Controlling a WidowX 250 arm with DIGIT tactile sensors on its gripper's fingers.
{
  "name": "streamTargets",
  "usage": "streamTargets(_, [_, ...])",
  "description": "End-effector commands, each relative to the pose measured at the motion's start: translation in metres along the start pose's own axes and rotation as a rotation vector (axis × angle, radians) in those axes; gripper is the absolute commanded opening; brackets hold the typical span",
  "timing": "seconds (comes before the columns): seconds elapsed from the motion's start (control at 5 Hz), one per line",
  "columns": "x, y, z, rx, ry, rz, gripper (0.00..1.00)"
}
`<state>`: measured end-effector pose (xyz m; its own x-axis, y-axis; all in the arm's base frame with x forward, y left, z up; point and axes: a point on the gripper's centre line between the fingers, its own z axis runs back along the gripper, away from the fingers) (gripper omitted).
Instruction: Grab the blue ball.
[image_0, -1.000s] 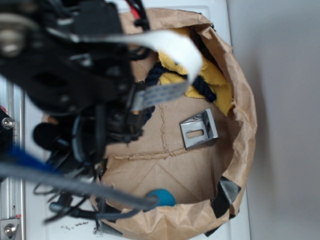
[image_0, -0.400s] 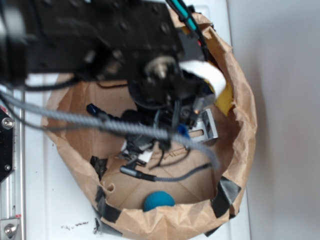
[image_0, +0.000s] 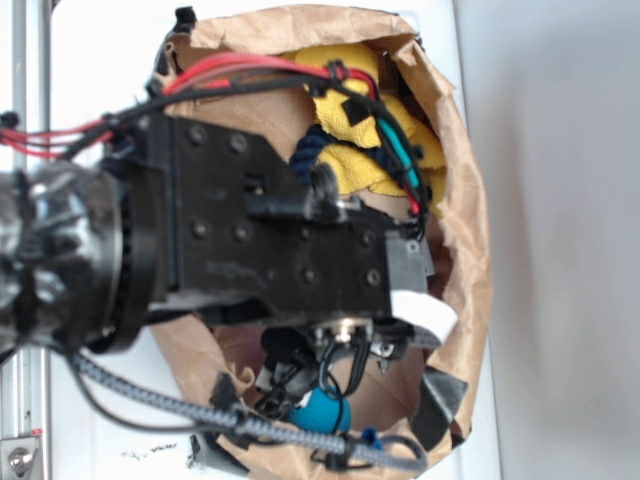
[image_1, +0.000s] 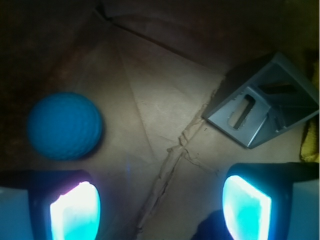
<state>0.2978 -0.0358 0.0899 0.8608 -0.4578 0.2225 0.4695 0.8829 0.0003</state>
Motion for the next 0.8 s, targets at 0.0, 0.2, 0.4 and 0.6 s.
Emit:
streamTargets(0.0, [0.014,-0.005,0.011,0.017,-0.039,-0.011,1.0])
streamTargets(0.2, [-0.003,0.013,0.016,-0.051,-0.096,-0.147,1.0])
streamTargets(0.4, [-0.021,0.03,0.017,-0.071,-0.111,-0.159,1.0])
streamTargets(0.6, [-0.032,0.046,0.024,-0.031,-0.124,-0.191,1.0])
